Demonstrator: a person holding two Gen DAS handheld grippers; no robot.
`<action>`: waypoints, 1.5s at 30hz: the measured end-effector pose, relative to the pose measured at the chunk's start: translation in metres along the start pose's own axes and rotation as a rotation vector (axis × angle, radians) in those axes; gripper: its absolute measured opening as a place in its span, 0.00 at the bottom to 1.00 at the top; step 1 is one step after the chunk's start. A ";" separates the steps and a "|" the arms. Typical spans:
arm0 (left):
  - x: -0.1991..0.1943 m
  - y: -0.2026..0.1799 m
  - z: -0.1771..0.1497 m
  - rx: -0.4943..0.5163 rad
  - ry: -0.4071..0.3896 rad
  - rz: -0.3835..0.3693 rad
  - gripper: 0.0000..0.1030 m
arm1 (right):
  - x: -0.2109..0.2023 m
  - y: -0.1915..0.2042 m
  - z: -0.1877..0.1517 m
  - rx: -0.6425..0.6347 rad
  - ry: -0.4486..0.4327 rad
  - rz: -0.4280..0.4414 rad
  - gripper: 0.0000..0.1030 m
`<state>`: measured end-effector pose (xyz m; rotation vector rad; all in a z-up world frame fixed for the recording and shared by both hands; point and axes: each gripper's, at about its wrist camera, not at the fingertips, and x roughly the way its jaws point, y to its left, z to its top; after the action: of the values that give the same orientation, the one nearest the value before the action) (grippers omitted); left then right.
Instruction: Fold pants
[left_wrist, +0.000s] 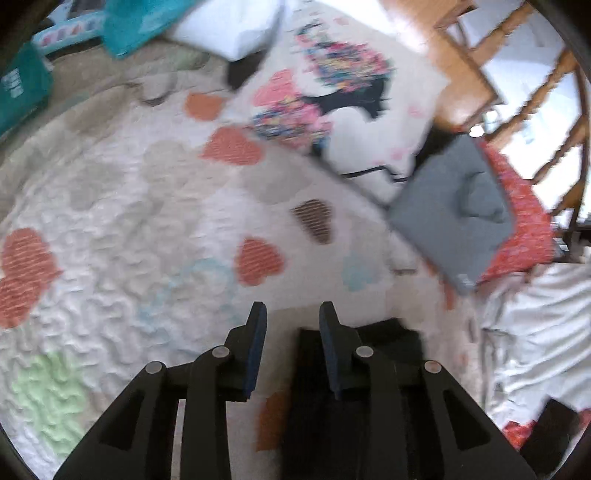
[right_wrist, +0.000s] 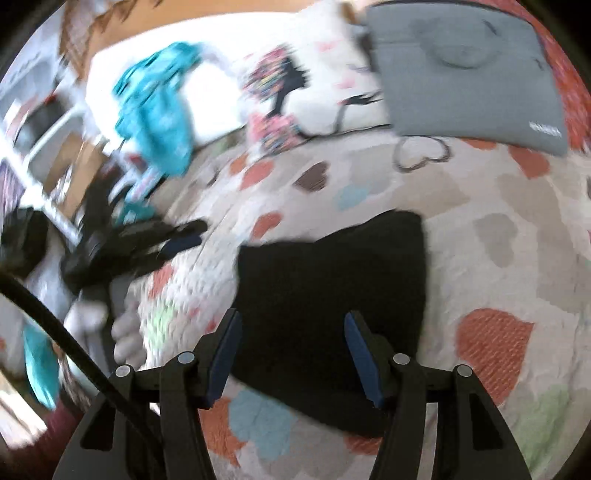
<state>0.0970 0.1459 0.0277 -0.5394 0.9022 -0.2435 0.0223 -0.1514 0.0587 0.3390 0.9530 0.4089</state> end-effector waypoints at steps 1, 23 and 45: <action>0.006 -0.007 -0.004 0.012 0.016 -0.048 0.30 | 0.001 -0.005 0.006 0.025 -0.003 0.011 0.61; 0.056 -0.004 -0.035 0.091 0.225 0.152 0.38 | 0.068 -0.070 0.091 0.141 0.045 -0.268 0.49; 0.068 -0.047 -0.068 0.119 0.294 -0.083 0.39 | 0.049 -0.098 0.033 0.334 0.099 0.135 0.22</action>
<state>0.0846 0.0548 -0.0270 -0.4367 1.1430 -0.4577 0.0936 -0.2170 -0.0027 0.6948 1.1000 0.3920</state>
